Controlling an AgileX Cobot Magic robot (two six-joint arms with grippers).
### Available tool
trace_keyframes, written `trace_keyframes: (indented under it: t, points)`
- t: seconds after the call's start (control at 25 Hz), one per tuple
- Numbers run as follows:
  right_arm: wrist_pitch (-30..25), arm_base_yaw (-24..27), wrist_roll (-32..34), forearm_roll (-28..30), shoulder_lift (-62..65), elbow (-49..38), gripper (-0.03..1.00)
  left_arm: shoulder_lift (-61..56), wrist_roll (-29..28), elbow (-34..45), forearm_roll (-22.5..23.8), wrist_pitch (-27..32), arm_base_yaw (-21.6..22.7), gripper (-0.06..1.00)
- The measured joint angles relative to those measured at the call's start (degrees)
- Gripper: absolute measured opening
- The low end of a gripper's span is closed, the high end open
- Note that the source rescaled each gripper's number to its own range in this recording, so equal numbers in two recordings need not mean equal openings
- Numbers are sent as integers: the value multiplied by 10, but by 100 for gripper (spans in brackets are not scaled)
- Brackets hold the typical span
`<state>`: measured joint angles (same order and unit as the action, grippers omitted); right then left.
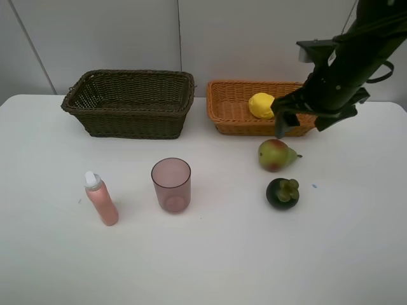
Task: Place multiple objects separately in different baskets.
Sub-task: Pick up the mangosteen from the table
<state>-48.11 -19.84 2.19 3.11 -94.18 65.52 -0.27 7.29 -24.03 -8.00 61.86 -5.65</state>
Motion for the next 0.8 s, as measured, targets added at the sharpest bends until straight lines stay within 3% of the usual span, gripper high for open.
trace_keyframes:
  t: [0.36,0.8]
  points:
    - [6,-50,18,-1,26,-96,61,0,0,0,0,0,0,100]
    - [78,-53,20,-16,-4,-134,61,0,0,0,0,0,0,100]
